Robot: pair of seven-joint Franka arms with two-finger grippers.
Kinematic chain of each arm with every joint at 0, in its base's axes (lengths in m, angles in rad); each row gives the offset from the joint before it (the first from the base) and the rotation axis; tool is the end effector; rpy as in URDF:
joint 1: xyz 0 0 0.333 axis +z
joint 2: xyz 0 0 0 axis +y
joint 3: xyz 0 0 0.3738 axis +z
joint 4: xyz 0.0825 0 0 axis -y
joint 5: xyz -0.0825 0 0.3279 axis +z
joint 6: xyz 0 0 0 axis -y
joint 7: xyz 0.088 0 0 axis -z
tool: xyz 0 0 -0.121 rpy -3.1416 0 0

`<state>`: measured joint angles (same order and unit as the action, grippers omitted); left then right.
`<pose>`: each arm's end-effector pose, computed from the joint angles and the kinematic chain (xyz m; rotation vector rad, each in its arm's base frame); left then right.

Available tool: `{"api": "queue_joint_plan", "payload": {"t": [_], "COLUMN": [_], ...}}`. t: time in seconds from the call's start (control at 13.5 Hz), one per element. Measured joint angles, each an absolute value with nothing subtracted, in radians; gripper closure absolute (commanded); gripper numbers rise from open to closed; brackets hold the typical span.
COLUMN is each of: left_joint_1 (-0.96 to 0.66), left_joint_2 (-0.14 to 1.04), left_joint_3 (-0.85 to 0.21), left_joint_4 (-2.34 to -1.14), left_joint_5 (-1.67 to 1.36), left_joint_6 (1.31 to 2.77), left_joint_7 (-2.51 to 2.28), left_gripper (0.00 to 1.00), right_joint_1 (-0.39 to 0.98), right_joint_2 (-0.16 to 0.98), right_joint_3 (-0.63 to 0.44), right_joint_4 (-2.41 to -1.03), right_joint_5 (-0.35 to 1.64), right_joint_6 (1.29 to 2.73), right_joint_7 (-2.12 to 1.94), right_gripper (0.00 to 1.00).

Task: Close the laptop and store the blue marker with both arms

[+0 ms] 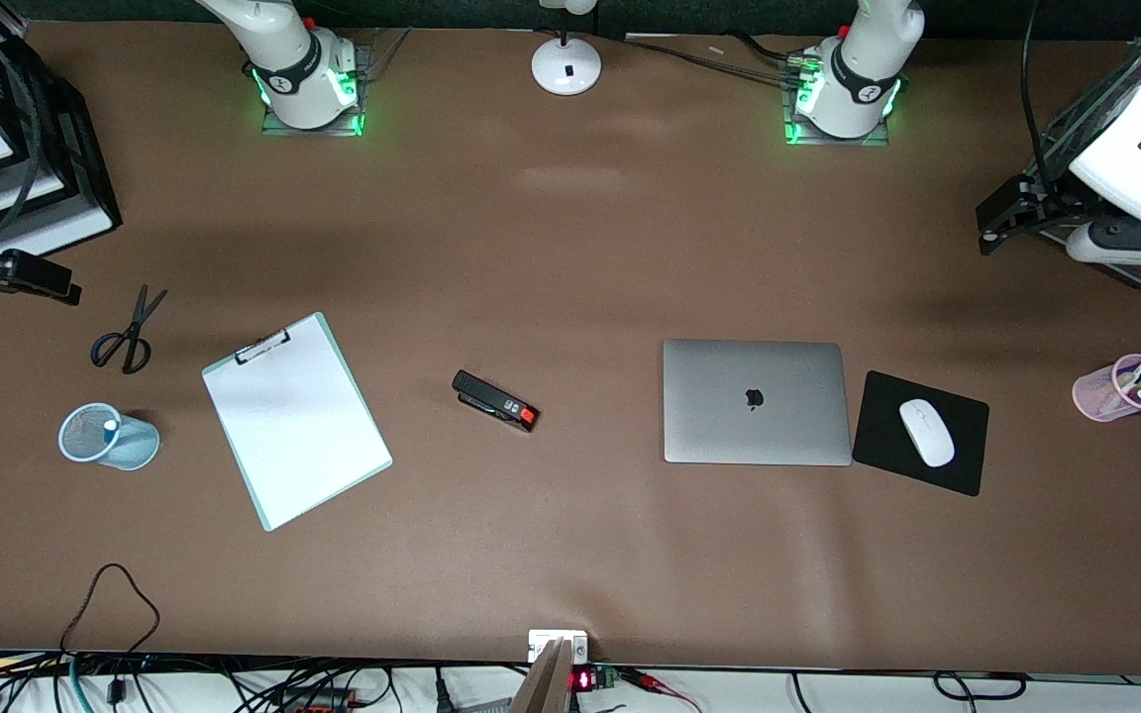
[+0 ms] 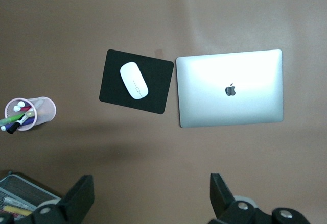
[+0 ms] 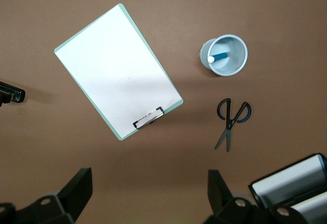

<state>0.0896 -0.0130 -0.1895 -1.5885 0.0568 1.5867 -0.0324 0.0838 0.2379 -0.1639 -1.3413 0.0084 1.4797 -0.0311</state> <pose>0.4935 -0.0435 0.6689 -3.0813 0.1049 -0.0229 0.5708 -0.0307 0.6289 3.1122 -0.0715 -0.1525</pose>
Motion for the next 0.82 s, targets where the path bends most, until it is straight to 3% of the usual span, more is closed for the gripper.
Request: {"api": "queue_joint_plan", "payload": {"t": [0.37,0.82], "left_joint_1": [0.029,0.011], "left_joint_2": [-0.047,-0.051], "left_joint_3": [-0.119,-0.113], "left_joint_4": [-1.636,-1.639], "left_joint_5": [0.045,0.026], "left_joint_6": [1.593,1.61], "left_joint_7": [-0.029,-0.028], "left_gripper": [0.0,0.0], "right_joint_1": [0.07,0.068], "right_joint_2": [0.175,0.09], "right_joint_3": [-0.164,-0.161], "right_joint_4": [-1.439,-1.517], "right_joint_5": [0.021,0.033], "right_joint_6": [1.51,1.522], "right_joint_7": [-0.031,-0.031], "right_gripper": [0.0,0.0]}}
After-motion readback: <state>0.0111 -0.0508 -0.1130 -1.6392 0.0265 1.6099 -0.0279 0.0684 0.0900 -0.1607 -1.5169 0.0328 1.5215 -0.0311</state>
